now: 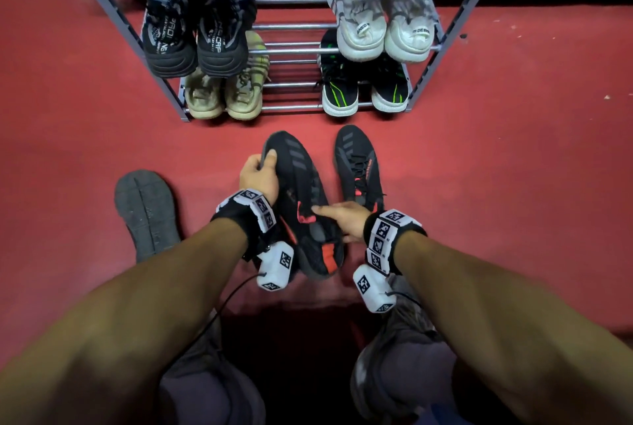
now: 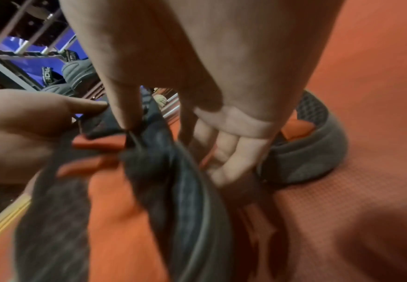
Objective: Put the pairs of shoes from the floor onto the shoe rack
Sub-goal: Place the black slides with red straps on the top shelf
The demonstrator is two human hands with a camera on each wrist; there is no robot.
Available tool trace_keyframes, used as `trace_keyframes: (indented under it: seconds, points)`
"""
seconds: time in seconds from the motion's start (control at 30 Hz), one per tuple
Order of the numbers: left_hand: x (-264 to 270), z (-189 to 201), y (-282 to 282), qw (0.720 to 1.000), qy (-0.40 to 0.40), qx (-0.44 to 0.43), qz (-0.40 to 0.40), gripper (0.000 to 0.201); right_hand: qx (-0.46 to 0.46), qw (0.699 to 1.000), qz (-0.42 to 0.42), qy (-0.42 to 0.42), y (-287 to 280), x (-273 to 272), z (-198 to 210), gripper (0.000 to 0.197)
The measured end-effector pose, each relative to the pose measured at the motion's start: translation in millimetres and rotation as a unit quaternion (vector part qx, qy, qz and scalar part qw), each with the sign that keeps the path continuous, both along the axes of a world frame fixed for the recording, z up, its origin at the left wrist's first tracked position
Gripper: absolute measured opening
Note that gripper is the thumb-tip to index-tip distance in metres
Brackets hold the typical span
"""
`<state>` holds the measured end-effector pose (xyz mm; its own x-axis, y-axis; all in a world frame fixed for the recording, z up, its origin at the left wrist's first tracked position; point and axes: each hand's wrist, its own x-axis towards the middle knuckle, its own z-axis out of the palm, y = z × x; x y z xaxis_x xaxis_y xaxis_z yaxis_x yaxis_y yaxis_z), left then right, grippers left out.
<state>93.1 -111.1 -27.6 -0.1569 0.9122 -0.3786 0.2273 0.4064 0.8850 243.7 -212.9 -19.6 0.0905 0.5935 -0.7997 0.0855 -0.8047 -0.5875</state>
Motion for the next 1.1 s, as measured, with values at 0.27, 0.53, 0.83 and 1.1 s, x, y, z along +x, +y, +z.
trace_keyframes:
  seconds: [0.27,0.53,0.83,1.1]
  points:
    - [20,6,-12,0.994,0.020,-0.096,-0.049,0.079,0.069,0.987,-0.127,-0.066,27,16,-22,0.054]
    - [31,-23,-49,0.984,-0.028,-0.110,-0.138,0.075,0.051,0.984,-0.128,-0.112,27,17,-14,0.035]
    - [36,-20,-60,0.990,0.042,-0.065,-0.119,0.058,0.019,0.939,-0.104,-0.328,12,55,7,0.051]
    - [35,-41,-60,0.974,0.012,-0.140,-0.179,0.083,0.013,0.976,-0.152,-0.153,2,51,-2,0.065]
